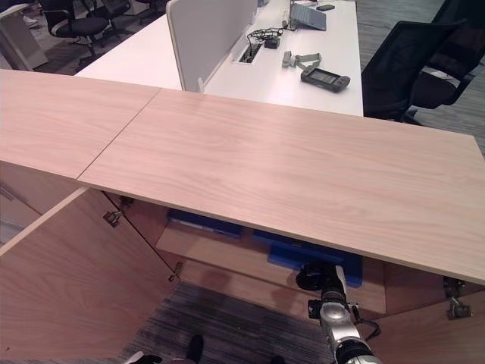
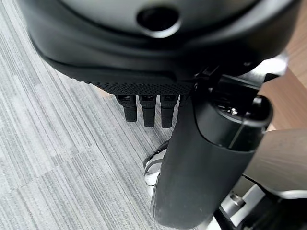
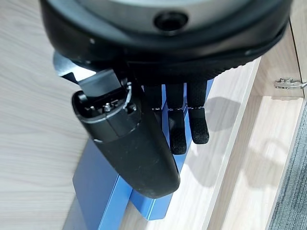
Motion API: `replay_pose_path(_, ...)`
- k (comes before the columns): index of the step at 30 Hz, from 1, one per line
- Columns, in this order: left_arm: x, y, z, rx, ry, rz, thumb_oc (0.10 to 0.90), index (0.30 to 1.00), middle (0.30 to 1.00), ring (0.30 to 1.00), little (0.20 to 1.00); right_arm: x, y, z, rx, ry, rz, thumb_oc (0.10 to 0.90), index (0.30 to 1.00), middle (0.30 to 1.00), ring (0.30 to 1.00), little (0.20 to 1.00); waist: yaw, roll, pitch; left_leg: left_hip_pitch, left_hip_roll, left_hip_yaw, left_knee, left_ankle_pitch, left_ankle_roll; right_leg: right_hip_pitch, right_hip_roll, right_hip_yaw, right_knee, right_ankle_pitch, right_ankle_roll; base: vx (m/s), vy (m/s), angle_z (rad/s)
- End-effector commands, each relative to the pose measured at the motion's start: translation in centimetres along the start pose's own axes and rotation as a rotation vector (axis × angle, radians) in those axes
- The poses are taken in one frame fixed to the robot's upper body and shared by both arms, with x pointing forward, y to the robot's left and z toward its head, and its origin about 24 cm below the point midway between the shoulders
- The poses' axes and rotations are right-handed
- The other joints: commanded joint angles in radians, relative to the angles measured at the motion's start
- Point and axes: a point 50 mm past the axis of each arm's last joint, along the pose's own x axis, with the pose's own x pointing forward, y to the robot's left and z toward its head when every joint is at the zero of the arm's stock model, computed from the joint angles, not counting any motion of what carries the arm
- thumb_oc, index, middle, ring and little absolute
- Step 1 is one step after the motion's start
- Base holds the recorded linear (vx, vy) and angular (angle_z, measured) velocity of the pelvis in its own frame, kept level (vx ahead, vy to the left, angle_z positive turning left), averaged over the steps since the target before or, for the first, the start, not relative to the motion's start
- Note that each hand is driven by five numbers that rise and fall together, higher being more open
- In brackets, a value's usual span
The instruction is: Put the empty folder in the office cabinet
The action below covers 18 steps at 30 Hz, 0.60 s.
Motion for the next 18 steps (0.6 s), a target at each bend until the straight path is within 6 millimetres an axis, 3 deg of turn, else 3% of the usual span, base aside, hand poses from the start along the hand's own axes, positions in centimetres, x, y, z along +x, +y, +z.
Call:
replay_pose_path(1, 0.4, 1.9, 0.7, 0.008, -0.007, 0.053, 0.800, 0.900, 0.900, 0.900, 0.900, 1.7, -2.5, 5.7, 0.022, -0.191, -0.100, 0.400, 0.300, 0.300, 0.300, 0.300, 0.026, -0.004, 0.027, 0.022, 0.000, -0.039, -0.047, -0.017, 0.006, -0.023, -0.056, 0.049, 0.155, -0.076, 0.060, 0.00, 0.000, 0.00)
replay_pose_path(18, 0.5, 1.9, 1.7, -0.006, -0.052, 0.064, 0.800, 0.900, 0.900, 0.900, 0.900, 3.0, -4.2, 7.5, 0.038, -0.174, -0.177, 0.400, 0.300, 0.300, 0.300, 0.300, 0.057, 0.044, 0.094, -0.029, -0.016, -0.050, -0.037, 0.005, 0.014, -0.093, -0.074, 0.053, 0.209, -0.083, 0.062, -0.02, 0.006, 0.03)
